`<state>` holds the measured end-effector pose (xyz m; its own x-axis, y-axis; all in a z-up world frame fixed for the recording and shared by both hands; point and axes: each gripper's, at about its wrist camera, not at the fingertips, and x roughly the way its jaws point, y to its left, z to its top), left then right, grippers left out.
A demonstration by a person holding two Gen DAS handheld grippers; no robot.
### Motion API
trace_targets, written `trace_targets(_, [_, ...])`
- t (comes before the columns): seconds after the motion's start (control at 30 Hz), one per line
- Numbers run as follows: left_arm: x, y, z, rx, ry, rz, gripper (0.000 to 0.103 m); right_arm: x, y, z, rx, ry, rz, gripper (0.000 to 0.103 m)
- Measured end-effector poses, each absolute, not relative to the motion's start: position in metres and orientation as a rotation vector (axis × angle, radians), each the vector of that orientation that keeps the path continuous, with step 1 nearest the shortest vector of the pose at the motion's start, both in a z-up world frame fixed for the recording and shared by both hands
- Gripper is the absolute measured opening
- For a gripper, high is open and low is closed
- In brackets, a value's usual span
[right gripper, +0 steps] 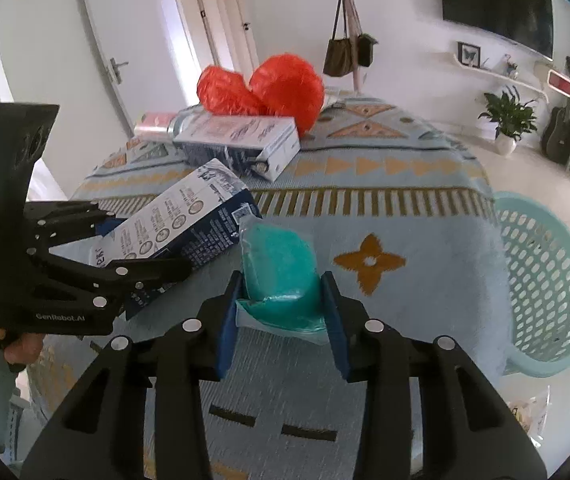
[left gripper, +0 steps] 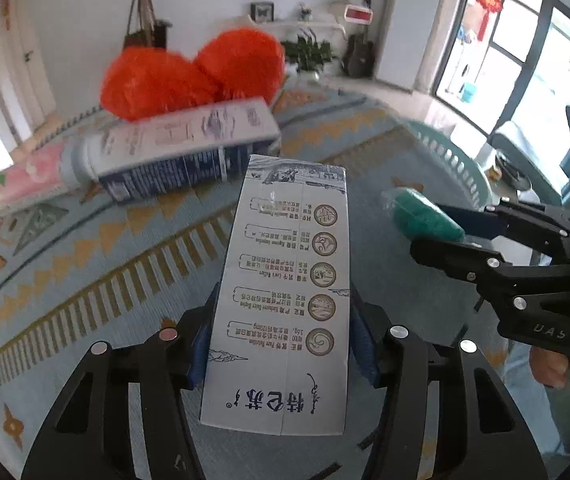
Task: Collect trash
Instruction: 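Grasp the teal packet with the right tool while the left tool grasps the white milk carton, then carry both items over the teal basket and open both tools to drop them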
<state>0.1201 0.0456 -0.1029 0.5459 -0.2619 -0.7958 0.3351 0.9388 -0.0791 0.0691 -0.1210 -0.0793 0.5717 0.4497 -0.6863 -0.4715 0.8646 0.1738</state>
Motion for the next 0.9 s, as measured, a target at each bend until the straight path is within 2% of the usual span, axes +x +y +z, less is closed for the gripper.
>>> trace_targets(0.2, [0.118,0.039,-0.061,0.038,0.799,-0.373,0.054,0.076,-0.144,-0.052,0.001,0.712,0.483,0.034])
trace_targets(0.47, [0.141,-0.009,-0.015,0.026,0.679,-0.454,0.054,0.102,-0.21,-0.015,0.07,0.601,0.348,0.034])
trace_targets(0.7, [0.18,-0.074,-0.009,0.005,0.665,-0.524,0.054,0.126,-0.271,-0.01,0.133,0.573,0.215,0.034])
trace_targets(0.9, [0.21,-0.125,-0.028,-0.014,0.71,-0.558,0.054,0.152,-0.321,-0.029,0.217,0.613,0.096,0.034])
